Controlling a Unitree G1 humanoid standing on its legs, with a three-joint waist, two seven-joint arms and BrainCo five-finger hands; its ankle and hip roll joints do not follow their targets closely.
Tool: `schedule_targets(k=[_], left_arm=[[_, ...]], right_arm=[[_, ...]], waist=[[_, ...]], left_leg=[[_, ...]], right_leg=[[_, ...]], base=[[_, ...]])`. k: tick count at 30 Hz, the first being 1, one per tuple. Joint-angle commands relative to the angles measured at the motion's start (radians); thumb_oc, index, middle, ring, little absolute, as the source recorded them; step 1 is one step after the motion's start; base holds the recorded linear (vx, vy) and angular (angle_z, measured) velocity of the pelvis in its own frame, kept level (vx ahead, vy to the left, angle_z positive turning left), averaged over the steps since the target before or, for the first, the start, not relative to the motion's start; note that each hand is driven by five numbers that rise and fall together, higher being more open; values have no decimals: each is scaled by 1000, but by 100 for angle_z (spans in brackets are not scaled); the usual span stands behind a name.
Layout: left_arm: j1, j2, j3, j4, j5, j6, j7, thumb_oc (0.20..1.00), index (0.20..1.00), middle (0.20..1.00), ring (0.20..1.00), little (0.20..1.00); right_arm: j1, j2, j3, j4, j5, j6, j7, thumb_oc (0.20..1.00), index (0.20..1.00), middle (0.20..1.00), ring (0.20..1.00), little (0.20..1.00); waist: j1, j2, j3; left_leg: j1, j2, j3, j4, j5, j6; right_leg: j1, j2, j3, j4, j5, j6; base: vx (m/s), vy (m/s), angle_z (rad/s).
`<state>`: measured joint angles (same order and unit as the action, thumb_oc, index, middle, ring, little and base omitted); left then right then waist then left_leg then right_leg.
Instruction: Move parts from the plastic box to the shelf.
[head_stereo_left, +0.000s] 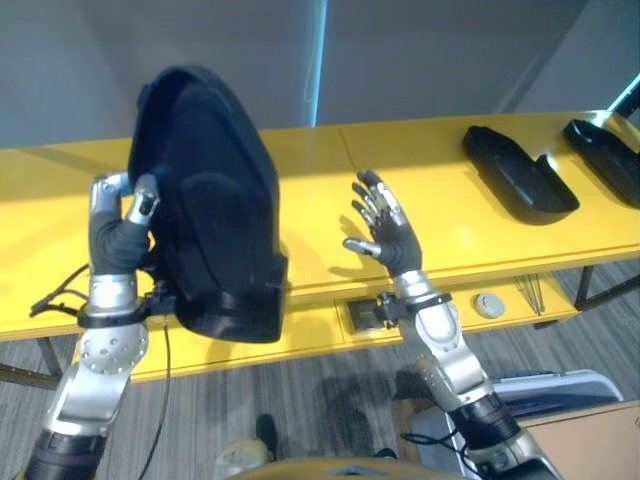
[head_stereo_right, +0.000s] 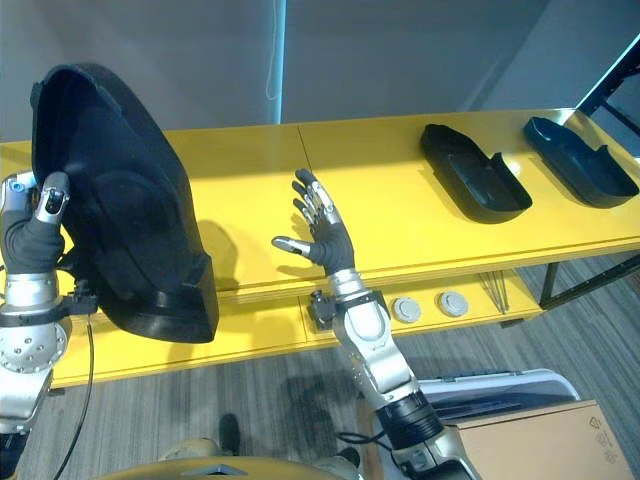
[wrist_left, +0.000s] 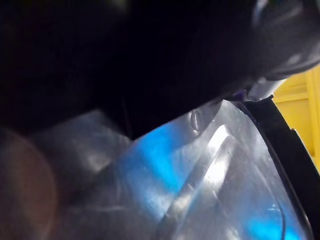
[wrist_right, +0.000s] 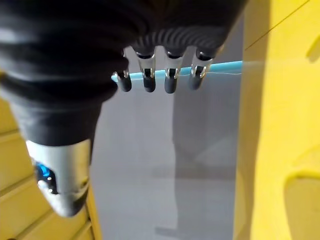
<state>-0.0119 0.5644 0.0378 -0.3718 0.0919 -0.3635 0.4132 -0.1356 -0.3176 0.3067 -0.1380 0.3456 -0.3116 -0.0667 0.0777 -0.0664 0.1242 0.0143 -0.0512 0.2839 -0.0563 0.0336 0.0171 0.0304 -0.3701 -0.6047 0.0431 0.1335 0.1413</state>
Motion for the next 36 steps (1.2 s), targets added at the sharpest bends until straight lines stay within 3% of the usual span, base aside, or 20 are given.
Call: schedule_targets(k=[1,2,3,4,5,10,14,17,20,22,25,27,36], left_arm=[[-158,3,-20,57,25,-12,24,200,200,200,200,200],[-189,-2,-41,86,20,-8,24,200,200,200,200,200],[-241,-23,-56,148,6,8,44,200,200,200,200,200],[-243,-23,-58,150,6,7,44,200,200,200,200,200],[-292,-35,-52,218,2,31,79,200,200,200,200,200],[-390,-39,-26,380,-1,83,164,200,200,200,200,200],[-486,1,-32,511,-35,98,172,200,200,200,200,200],[-580,79,-42,638,-69,112,180,200,200,200,200,200],[-745,203,-115,855,-139,120,147,200,200,200,200,200],[-936,282,-239,1109,-232,137,59,200,200,200,200,200],[-994,307,-287,1192,-263,138,1,200,200,200,200,200],[-1093,346,-365,1347,-293,169,-68,200,200,200,200,200],[-1126,385,-391,1511,-222,225,-119,200,200,200,200,200]], right_arm=[[28,-53,-59,-81,-27,-32,16,1000,1000,1000,1000,1000],[64,-60,-80,-89,-30,-39,18,1000,1000,1000,1000,1000],[128,-67,-124,-107,-30,-47,14,1000,1000,1000,1000,1000],[129,-68,-125,-108,-30,-47,14,1000,1000,1000,1000,1000],[175,-64,-147,-120,-21,-50,19,1000,1000,1000,1000,1000],[243,-77,-138,-130,41,-44,73,1000,1000,1000,1000,1000],[279,-119,-128,-157,50,-34,125,1000,1000,1000,1000,1000],[291,-134,-115,-153,53,-34,144,1000,1000,1000,1000,1000],[281,-152,-77,-144,60,-34,159,1000,1000,1000,1000,1000],[244,-181,-40,-139,60,-36,163,1000,1000,1000,1000,1000],[227,-185,-34,-133,62,-36,167,1000,1000,1000,1000,1000],[195,-186,-16,-109,55,-35,166,1000,1000,1000,1000,1000],[153,-189,-6,-90,57,-31,161,1000,1000,1000,1000,1000]], waist=[[-75,49,8],[-90,52,8],[-132,55,-2],[-132,55,-3],[-156,42,-13],[-197,42,-28],[-234,51,-14],[-265,64,0],[-297,79,22],[-316,91,49],[-316,91,62],[-313,99,82],[-301,101,113]], left_leg=[[58,85,-117,29,-140,-47],[56,79,-144,13,-124,-42],[58,69,-189,-22,-104,-36],[55,69,-189,-24,-99,-36],[45,53,-205,-31,-95,-36],[31,51,-196,-31,-89,-48],[31,56,-176,-31,-82,-56],[5,63,-147,-31,-75,-63],[-41,73,-117,-31,-60,-69],[-75,79,-107,-31,-44,-74],[-88,81,-103,-31,-37,-76],[-112,85,-100,-31,-25,-80],[-114,99,-91,-31,-19,-92]], right_leg=[[-77,140,375,-11,-99,43],[-78,180,426,17,-128,31],[-82,257,516,27,-167,8],[-85,257,515,25,-162,7],[-65,288,556,-25,-167,-17],[-46,299,569,-72,-148,-24],[-51,306,582,-81,-144,-26],[-80,310,595,-109,-120,-22],[-137,322,617,-118,-94,-20],[-174,330,629,-119,-82,-17],[-188,333,632,-120,-76,-15],[-212,337,632,-126,-68,-12],[-217,346,627,-130,-78,-16]], base=[[50,137,107],[81,127,99],[49,73,36],[51,20,68],[6,-18,96],[32,-61,41],[38,-36,-12],[-41,-23,-20],[-38,-37,-28],[-25,-42,-41],[8,-27,-14],[43,-49,-22],[42,-35,-4]])
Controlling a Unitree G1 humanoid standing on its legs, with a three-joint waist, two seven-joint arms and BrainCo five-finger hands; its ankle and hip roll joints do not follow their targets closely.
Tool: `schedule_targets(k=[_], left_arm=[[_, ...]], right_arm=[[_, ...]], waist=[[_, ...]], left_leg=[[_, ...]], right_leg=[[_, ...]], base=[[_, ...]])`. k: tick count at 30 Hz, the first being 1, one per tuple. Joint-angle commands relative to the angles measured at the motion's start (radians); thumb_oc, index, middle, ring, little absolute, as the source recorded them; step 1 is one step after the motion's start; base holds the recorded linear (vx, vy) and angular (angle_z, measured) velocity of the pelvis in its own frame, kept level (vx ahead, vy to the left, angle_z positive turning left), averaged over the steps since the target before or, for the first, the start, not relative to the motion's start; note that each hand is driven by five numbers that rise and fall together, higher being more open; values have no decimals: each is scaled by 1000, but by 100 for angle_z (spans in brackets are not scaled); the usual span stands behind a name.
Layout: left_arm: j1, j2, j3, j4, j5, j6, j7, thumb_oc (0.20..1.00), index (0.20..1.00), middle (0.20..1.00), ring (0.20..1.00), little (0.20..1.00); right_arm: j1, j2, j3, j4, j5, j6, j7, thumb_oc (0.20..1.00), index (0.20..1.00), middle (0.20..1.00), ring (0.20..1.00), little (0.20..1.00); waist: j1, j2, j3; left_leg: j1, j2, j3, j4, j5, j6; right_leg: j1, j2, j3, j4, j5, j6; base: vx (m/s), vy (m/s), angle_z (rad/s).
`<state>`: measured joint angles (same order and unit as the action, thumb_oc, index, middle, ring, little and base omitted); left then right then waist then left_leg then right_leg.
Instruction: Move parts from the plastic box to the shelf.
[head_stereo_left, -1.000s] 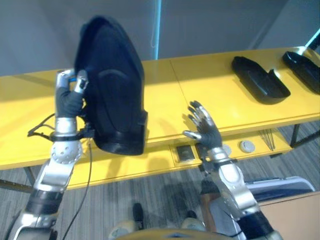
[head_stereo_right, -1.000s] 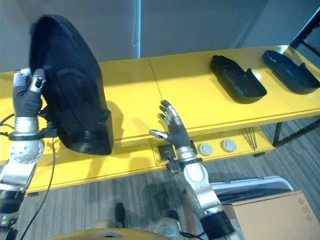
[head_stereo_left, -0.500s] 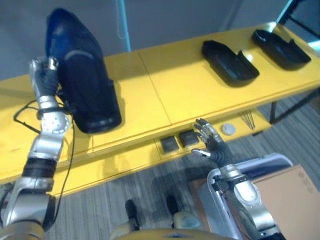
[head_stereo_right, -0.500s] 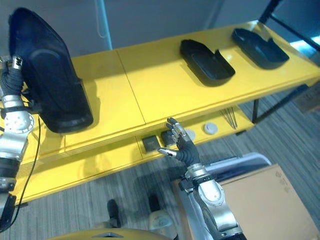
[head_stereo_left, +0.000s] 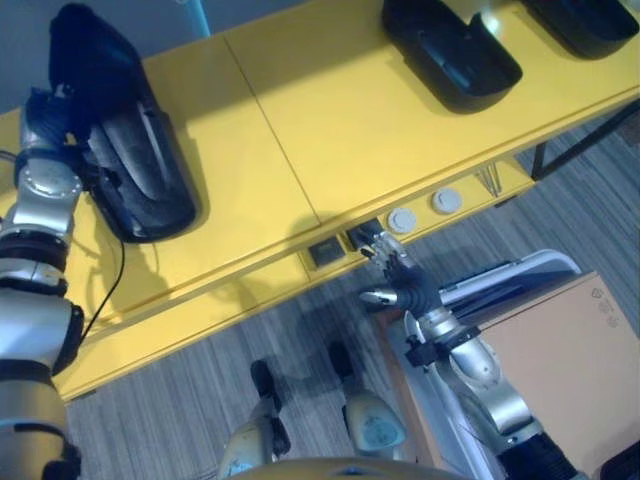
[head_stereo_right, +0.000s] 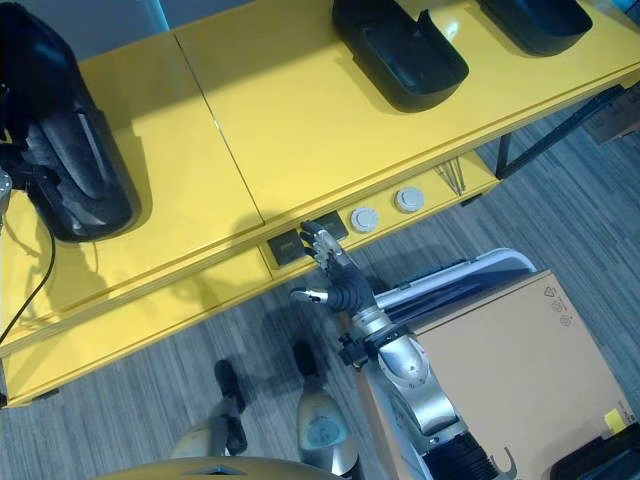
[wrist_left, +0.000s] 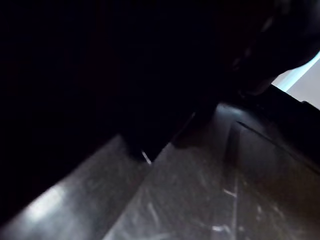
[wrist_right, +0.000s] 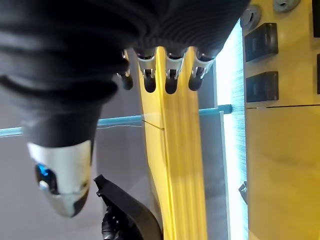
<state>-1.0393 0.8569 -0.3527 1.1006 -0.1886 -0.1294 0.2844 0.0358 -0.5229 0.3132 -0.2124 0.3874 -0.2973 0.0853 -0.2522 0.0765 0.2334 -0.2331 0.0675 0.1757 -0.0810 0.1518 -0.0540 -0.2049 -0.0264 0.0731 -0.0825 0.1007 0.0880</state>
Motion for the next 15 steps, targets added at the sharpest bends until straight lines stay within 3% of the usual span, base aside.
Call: schedule_targets(k=[1,6,7,8,9,10,11,15], left_arm=[[-99,99,-2,54,71,-2,9,200,200,200,200,200],[-86,133,-20,87,151,17,0,200,200,200,200,200],[-82,140,-20,92,161,15,-3,231,231,231,231,231],[-82,140,-20,92,161,15,-4,316,316,316,316,316],[-79,144,-21,94,170,16,0,526,526,526,526,526],[-80,146,-24,96,178,19,4,903,903,903,903,903],[-80,145,-25,97,180,19,6,1000,1000,1000,1000,1000],[-79,141,-25,97,180,22,2,1000,1000,1000,1000,1000]], right_arm=[[-19,16,-12,-13,15,-45,10,1000,1000,1000,1000,1000],[-13,14,-11,-12,23,-48,22,1000,1000,1000,1000,1000],[-10,14,-11,-10,24,-50,23,1000,1000,1000,1000,1000],[-10,14,-11,-10,24,-50,23,1000,1000,1000,1000,1000],[-8,15,-9,-9,25,-53,24,1000,1000,1000,1000,1000],[-8,15,-7,-10,27,-53,25,1000,1000,1000,1000,1000],[-8,16,-5,-9,29,-55,23,1000,1000,1000,1000,1000],[-3,17,-8,-8,29,-56,22,1000,1000,1000,1000,1000]], waist=[[31,-42,4],[35,-42,9],[36,-43,10],[36,-43,11],[36,-44,11],[35,-45,12],[35,-46,13],[34,-48,15]], left_leg=[[133,-18,16,-6,-137,-22],[137,-14,9,-6,-137,-26],[138,-13,8,-6,-138,-27],[138,-13,8,-6,-138,-27],[139,-13,7,-6,-139,-28],[140,-13,7,-6,-140,-28],[140,-12,6,-6,-140,-28],[138,-12,5,-6,-140,-27]], right_leg=[[19,3,-54,-5,-47,36],[25,4,-63,-5,-54,32],[27,5,-64,-5,-54,31],[27,5,-64,-5,-54,31],[28,6,-64,-5,-55,31],[28,7,-63,-5,-56,30],[29,7,-63,-5,-55,30],[28,7,-64,-5,-55,31]], base=[[0,0,0],[16,-22,5],[18,-11,14],[12,-11,12],[6,-9,7],[0,0,0],[0,0,0],[0,0,0]])
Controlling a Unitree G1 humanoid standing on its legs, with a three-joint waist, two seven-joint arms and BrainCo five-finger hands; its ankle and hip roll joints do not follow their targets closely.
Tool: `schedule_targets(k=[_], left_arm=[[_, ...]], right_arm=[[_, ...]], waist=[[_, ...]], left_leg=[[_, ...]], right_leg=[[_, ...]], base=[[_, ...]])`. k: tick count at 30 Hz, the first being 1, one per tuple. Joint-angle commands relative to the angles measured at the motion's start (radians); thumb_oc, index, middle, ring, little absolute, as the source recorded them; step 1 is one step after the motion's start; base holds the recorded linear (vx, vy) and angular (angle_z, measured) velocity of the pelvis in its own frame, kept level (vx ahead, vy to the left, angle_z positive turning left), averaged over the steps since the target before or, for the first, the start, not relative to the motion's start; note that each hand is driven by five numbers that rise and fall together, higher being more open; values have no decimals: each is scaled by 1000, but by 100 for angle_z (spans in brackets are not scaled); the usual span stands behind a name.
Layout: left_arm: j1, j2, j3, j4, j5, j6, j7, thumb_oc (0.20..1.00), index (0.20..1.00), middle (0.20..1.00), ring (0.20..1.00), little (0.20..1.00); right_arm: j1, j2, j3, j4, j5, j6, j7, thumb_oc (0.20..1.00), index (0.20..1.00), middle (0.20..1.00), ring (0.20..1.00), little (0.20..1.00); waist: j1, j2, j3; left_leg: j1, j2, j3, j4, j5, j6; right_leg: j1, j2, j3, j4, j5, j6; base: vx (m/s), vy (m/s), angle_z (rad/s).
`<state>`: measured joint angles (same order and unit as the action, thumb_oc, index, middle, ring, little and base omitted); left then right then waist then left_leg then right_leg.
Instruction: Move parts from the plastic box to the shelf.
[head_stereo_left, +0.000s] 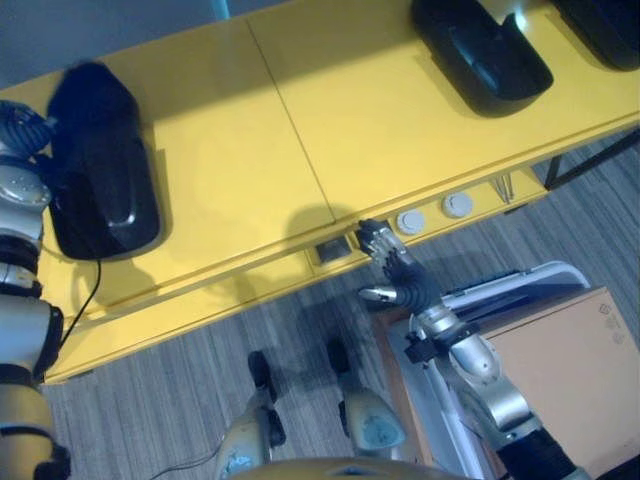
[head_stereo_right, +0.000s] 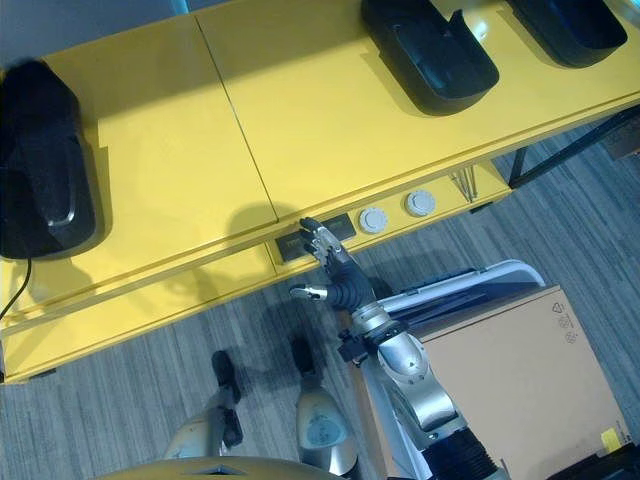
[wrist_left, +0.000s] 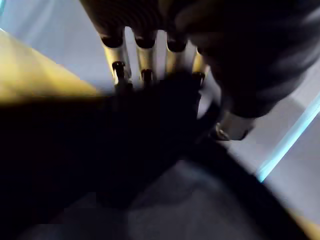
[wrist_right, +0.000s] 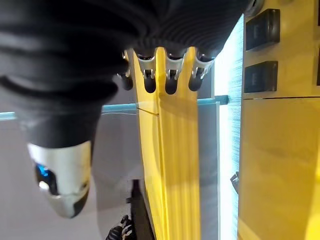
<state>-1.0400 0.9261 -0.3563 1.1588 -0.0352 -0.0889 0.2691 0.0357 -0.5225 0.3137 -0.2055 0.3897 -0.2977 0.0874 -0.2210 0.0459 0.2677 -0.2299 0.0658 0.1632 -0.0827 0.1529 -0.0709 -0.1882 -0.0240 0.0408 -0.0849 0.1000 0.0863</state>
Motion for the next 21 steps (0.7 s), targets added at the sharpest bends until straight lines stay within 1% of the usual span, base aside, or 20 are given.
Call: schedule_targets(k=[1,7,9,10,11,12,13,14,15,16,17,18,19,20,21], left_arm=[[-79,71,-22,38,27,-18,18,1000,1000,1000,1000,1000],[-67,35,-2,37,7,-14,30,1000,1000,1000,1000,1000],[-63,7,29,23,-52,-27,51,1000,1000,1000,1000,1000],[-57,-18,58,-19,-123,-53,71,1000,1000,1000,1000,1000],[-53,-19,61,-22,-124,-52,72,1000,1000,1000,1000,1000],[-41,-33,89,-78,-182,-79,83,1000,1000,1000,1000,1000],[-7,-46,121,-194,-243,-114,102,1000,1000,1000,1000,1000],[-1,-47,125,-199,-243,-113,104,1000,1000,1000,1000,1000],[17,-52,138,-276,-269,-136,121,1000,1000,1000,1000,1000],[21,-52,141,-279,-268,-135,123,1000,1000,1000,1000,1000],[59,-53,170,-425,-309,-194,158,1000,1000,1000,1000,1000],[65,-53,174,-430,-309,-193,159,1000,1000,1000,1000,1000],[89,-49,192,-485,-316,-215,170,1000,1000,1000,1000,1000],[114,-39,208,-548,-293,-233,195,1000,1000,1000,1000,1000],[118,-39,211,-552,-291,-232,197,1000,1000,1000,1000,1000]], right_arm=[[-3,16,-8,-15,27,-56,20,1000,1000,1000,1000,1000],[4,20,-8,-8,21,-55,13,1000,1000,1000,1000,1000],[1,21,-10,-4,16,-55,4,1000,1000,1000,1000,1000],[-5,22,-7,3,10,-54,-6,1000,1000,1000,1000,1000],[-5,21,-7,4,10,-54,-6,1000,1000,1000,1000,1000],[-6,21,-9,6,4,-54,-12,1000,1000,1000,1000,1000],[-6,18,-19,7,1,-51,-15,1000,1000,1000,1000,1000],[-5,17,-18,7,1,-51,-15,1000,1000,1000,1000,1000],[-4,15,-24,9,-2,-52,-19,1000,1000,1000,1000,1000],[-4,14,-24,9,-2,-52,-19,1000,1000,1000,1000,1000],[-5,13,-35,15,-11,-52,-22,1000,1000,1000,1000,1000],[-4,12,-34,15,-11,-52,-22,1000,1000,1000,1000,1000],[-4,10,-39,16,-16,-51,-22,1000,1000,1000,1000,1000],[-7,9,-42,21,-18,-52,-22,1000,1000,1000,1000,1000],[-7,9,-41,21,-18,-52,-22,1000,1000,1000,1000,1000]], waist=[[3,-17,-20],[1,-20,-17],[0,-20,-16],[2,-23,-18],[1,-22,-18],[4,-22,-18],[8,-22,-28],[7,-21,-29],[11,-19,-37],[10,-20,-38],[19,-17,-65],[18,-17,-66],[23,-14,-79],[28,-13,-92],[27,-13,-93]], left_leg=[[135,-11,17,-5,-141,-10],[137,-11,21,-5,-145,-9],[137,-12,22,-5,-146,-9],[139,-12,22,-5,-148,-9],[140,-12,22,-5,-148,-9],[149,-11,21,-5,-155,-9],[153,-10,21,-5,-153,-8],[153,-11,21,-5,-153,-8],[164,-9,20,-5,-159,-8],[161,-9,20,-5,-155,-8],[183,-10,14,-5,-162,-8],[183,-10,14,-5,-162,-8],[200,-10,11,-5,-171,-8],[211,-10,9,-5,-174,-8],[208,-11,9,-5,-169,-8]], right_leg=[[12,5,-32,-2,-55,32],[12,3,-29,-2,-55,33],[12,4,-28,-2,-55,32],[15,4,-29,-2,-56,31],[16,4,-29,-2,-56,32],[25,5,-31,-2,-62,31],[31,4,-33,-2,-63,29],[30,3,-33,-2,-63,29],[45,3,-35,-2,-71,28],[42,2,-35,-2,-67,28],[67,-1,-42,-2,-74,26],[67,-1,-42,-2,-75,26],[85,-1,-46,-2,-83,25],[97,-3,-49,-1,-87,25],[95,-4,-49,-2,-83,24]], base=[[0,0,0],[0,0,0],[0,0,0],[0,0,0],[0,0,0],[0,0,0],[0,0,0],[0,0,0],[0,0,0],[29,8,5],[8,1,5],[63,11,8],[54,14,9],[41,11,11],[16,6,9]])
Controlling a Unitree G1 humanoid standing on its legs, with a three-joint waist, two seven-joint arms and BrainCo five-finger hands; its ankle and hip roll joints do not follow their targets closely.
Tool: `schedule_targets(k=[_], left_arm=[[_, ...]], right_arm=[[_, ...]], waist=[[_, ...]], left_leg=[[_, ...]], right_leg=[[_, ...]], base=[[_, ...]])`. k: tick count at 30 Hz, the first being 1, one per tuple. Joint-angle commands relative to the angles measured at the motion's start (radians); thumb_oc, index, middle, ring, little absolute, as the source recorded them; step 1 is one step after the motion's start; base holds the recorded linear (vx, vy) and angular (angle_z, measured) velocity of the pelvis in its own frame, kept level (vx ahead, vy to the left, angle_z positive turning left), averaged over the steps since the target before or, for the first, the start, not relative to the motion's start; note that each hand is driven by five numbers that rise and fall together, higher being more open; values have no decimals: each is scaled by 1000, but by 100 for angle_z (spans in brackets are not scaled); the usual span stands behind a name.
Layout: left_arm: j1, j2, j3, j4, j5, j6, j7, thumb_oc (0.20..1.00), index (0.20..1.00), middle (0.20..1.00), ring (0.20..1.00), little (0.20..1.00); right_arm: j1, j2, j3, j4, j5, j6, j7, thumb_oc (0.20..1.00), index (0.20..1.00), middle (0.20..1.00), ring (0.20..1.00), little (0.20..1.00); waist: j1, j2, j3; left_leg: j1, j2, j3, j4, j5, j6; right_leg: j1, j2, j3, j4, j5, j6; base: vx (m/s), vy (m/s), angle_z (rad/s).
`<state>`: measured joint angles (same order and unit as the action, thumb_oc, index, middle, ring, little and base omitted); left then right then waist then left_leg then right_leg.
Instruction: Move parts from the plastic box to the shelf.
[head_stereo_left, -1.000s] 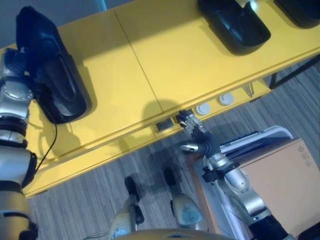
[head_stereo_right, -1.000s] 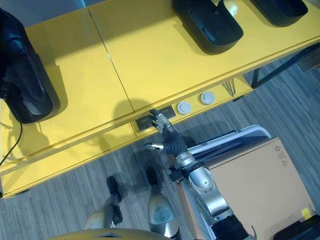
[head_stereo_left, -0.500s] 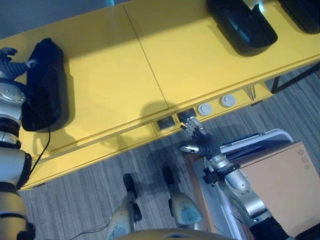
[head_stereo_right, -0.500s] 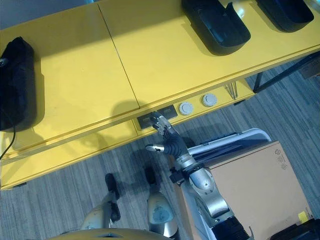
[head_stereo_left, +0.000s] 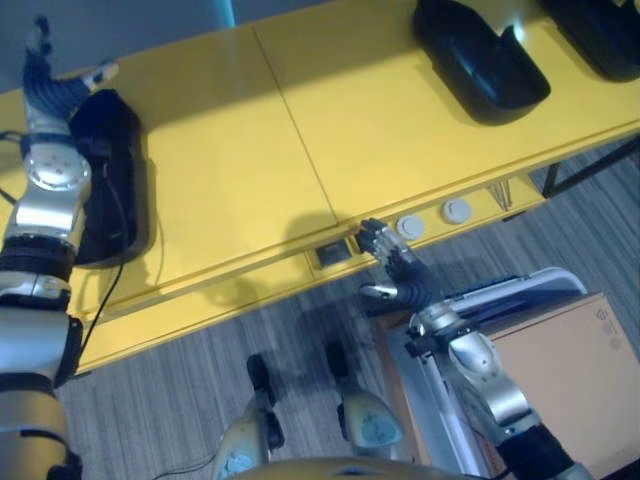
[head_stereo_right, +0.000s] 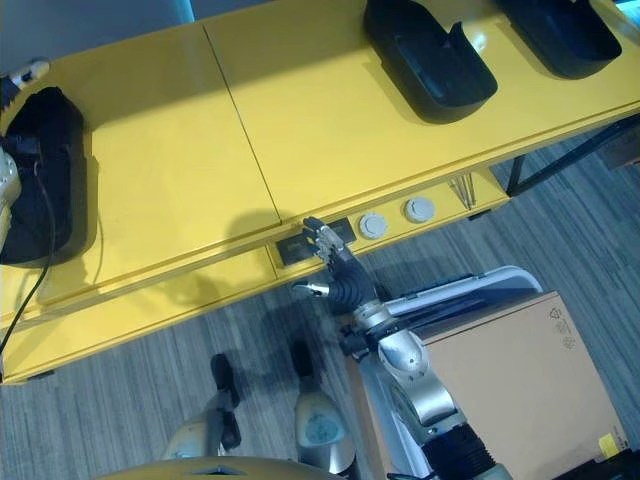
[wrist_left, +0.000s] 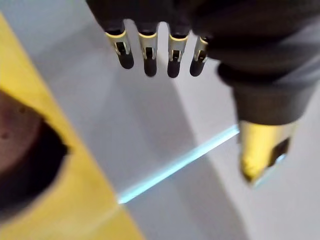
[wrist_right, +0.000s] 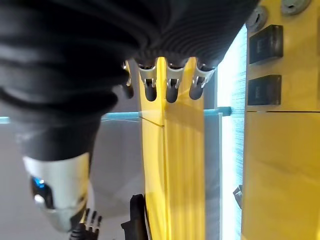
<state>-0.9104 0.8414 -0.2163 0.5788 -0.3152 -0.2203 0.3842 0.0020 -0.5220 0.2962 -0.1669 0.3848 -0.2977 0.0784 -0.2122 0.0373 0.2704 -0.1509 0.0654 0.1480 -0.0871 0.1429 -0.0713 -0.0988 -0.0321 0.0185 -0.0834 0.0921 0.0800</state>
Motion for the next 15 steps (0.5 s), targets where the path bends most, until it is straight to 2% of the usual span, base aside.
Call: schedule_targets(k=[1,2,4,7,9,10,11,15], left_arm=[[16,54,88,-26,9,-117,96,1000,1000,1000,1000,1000],[139,48,169,-195,82,-146,142,1000,1000,1000,1000,1000],[230,41,221,-301,140,-149,146,1000,1000,1000,1000,1000],[419,-43,308,-483,227,-144,130,1000,1000,1000,1000,1000],[570,-123,354,-603,292,-143,99,1000,1000,1000,1000,1000],[698,-209,376,-682,318,-147,68,1000,1000,1000,1000,1000],[708,-214,380,-691,319,-144,65,1000,1000,1000,1000,1000],[950,-332,385,-775,309,-145,-31,1000,1000,1000,1000,1000]], right_arm=[[27,10,-30,-17,-19,-53,-10,1000,1000,1000,1000,1000],[37,14,-38,-13,-30,-52,-2,1000,1000,1000,1000,1000],[52,23,-56,-12,-42,-51,5,1000,1000,1000,1000,1000],[74,36,-79,-15,-62,-49,10,1000,1000,1000,1000,1000],[90,46,-99,-33,-82,-48,13,1000,1000,1000,1000,1000],[99,55,-110,-48,-89,-45,19,1000,1000,1000,1000,1000],[103,52,-109,-50,-89,-44,19,1000,1000,1000,1000,1000],[108,59,-140,-98,-97,-46,13,1000,1000,1000,1000,1000]], waist=[[24,-6,-108],[34,-9,-141],[47,-13,-167],[67,-19,-197],[82,-26,-210],[93,-32,-222],[91,-30,-224],[124,-42,-228]], left_leg=[[135,-12,22,0,-161,-7],[160,-14,16,0,-170,-5],[180,-16,10,0,-176,-2],[208,-19,-7,0,-184,4],[224,-21,-19,0,-189,9],[239,-25,-27,0,-196,12],[241,-25,-27,0,-197,13],[256,-28,-47,0,-202,22]], right_leg=[[13,3,-30,-3,-77,30],[42,1,-33,-2,-85,28],[64,1,-40,3,-91,24],[99,-4,-52,5,-100,19],[121,-7,-63,7,-107,15],[141,-10,-71,7,-113,12],[143,-11,-71,7,-113,12],[165,-14,-89,10,-121,6]], base=[[50,0,6],[73,7,1],[60,9,0],[20,14,12],[23,11,13],[16,17,26],[11,25,30],[-22,11,10]])
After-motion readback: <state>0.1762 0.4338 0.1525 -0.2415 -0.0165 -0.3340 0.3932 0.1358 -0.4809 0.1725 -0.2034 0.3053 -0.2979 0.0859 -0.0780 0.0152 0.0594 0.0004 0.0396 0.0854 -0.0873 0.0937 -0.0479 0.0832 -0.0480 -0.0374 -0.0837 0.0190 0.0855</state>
